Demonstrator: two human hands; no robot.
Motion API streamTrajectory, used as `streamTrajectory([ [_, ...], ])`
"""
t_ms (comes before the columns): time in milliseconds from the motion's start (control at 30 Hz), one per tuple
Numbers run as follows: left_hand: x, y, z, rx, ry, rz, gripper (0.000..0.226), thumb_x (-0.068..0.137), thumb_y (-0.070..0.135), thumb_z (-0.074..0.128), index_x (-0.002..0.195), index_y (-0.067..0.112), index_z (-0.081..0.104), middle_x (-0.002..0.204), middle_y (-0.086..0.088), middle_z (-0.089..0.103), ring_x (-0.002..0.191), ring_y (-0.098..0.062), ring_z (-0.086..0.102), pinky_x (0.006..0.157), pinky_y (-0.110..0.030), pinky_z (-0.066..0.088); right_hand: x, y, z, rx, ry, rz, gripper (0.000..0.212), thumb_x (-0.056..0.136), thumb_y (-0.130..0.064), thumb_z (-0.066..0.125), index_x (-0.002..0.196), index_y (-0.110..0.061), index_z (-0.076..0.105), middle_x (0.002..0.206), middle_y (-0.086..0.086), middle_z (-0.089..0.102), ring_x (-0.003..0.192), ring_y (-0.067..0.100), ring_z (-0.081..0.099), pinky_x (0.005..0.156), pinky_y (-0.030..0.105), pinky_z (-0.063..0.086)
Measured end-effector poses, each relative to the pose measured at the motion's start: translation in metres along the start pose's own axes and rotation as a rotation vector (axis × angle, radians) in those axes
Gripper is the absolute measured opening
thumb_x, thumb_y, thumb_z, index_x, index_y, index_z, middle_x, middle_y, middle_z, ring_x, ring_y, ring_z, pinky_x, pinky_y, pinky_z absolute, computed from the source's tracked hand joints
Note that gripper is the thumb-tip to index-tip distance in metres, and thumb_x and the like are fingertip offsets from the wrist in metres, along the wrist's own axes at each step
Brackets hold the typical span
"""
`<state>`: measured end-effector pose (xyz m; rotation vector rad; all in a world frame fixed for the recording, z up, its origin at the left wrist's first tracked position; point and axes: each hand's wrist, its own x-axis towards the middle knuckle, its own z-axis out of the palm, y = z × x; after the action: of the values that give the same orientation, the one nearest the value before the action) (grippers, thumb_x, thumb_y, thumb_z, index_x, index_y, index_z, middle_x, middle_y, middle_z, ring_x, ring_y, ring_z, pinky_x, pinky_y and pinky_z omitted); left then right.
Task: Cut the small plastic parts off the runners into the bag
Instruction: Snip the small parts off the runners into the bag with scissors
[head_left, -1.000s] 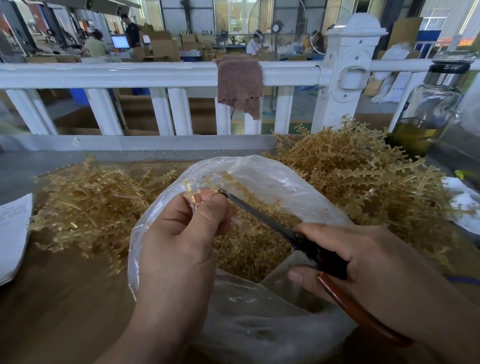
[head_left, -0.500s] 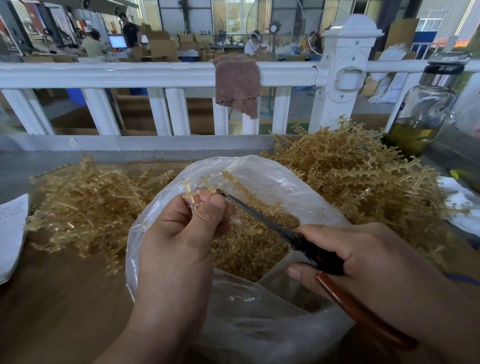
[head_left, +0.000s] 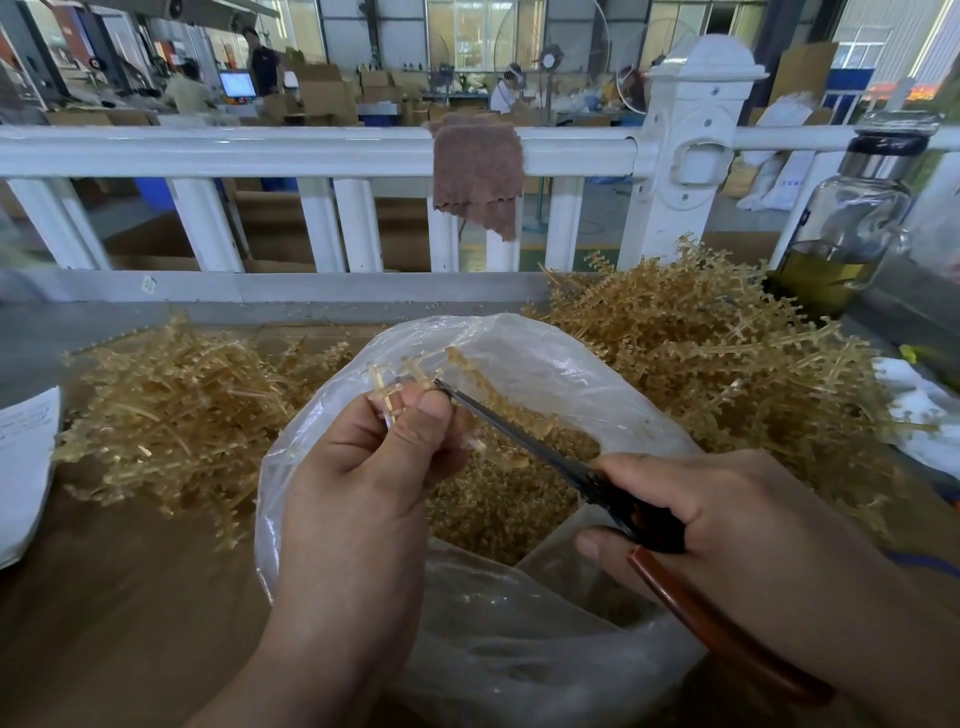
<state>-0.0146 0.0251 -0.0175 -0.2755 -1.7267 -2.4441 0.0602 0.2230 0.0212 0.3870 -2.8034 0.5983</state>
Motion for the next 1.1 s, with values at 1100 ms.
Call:
streamTrajectory([
  [1100, 0.0033, 0.0079, 0.0007, -0.043, -0.016, 0.093, 0.045, 0.074, 0.035, 0.074, 0.097, -0.003, 0.066, 0.09, -0.01, 0.076, 0.083, -0.016, 0.072, 0.075, -0.021, 0.056, 0.0004, 0.0075, -0.0026, -0.004, -0.014, -0.044, 0.037, 0.086, -0.068, 0.05, 0.089, -0.033, 0.059, 0.068, -0.014, 0.055, 0.062, 0.006, 0.057, 0.051, 0.025, 0.042],
])
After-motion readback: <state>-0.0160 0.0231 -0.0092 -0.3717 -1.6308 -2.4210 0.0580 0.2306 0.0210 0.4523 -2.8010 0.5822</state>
